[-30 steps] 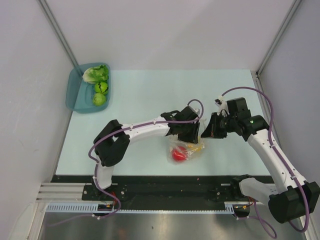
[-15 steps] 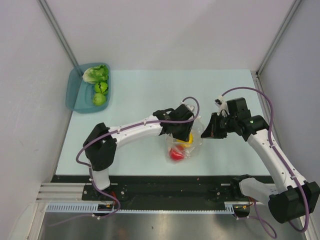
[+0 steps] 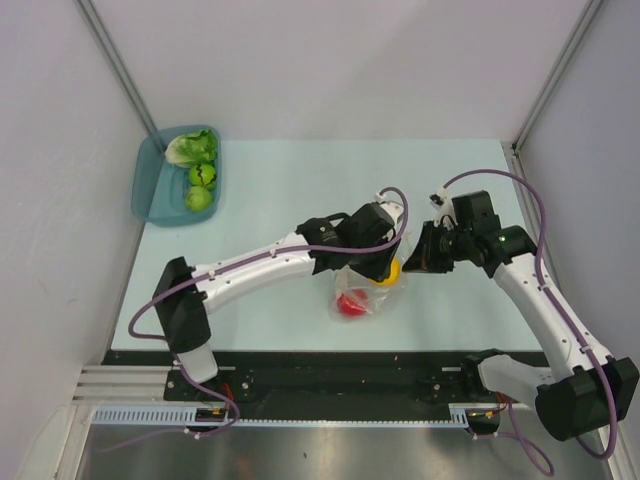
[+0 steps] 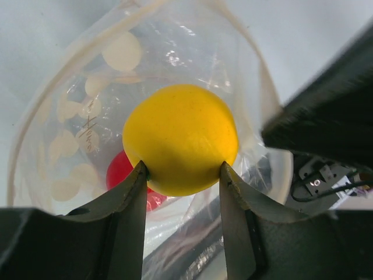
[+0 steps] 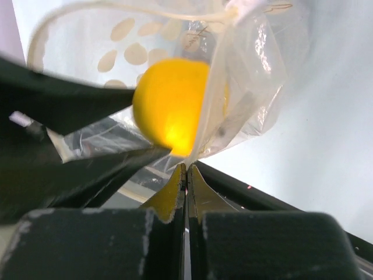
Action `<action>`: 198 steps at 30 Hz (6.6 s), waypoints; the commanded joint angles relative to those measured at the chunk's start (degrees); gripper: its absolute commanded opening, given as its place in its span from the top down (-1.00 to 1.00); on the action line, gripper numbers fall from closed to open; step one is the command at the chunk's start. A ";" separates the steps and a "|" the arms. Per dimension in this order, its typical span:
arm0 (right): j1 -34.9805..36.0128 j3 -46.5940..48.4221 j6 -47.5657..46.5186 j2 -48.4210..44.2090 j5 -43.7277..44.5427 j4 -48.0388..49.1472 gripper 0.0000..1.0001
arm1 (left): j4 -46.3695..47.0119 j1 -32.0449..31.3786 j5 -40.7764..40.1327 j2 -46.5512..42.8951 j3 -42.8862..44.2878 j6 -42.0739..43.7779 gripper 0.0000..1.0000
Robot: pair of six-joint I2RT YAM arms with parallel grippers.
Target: Open the zip-top bag and remove the fake food
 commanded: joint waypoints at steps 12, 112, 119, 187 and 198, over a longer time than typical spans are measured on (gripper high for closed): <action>1.73 2.68 -3.41 0.37 7.69 -1.62 1.00 | 4.20 -0.42 3.69 -11.79 1.90 7.29 1.00; 2.25 17.53 -2.89 18.38 5.23 3.64 1.00 | 27.26 61.39 11.52 -8.61 -13.91 -41.40 -0.59; 2.78 19.99 -2.27 21.02 3.48 4.45 1.00 | 25.58 41.62 13.02 -24.60 -21.48 -22.45 -0.54; 5.77 0.23 1.60 -0.95 1.80 0.67 1.00 | -11.42 1.52 8.10 12.72 1.72 5.37 -0.14; 5.59 0.38 1.08 0.45 2.33 2.95 1.00 | -13.89 1.16 6.51 9.99 3.46 5.19 -0.44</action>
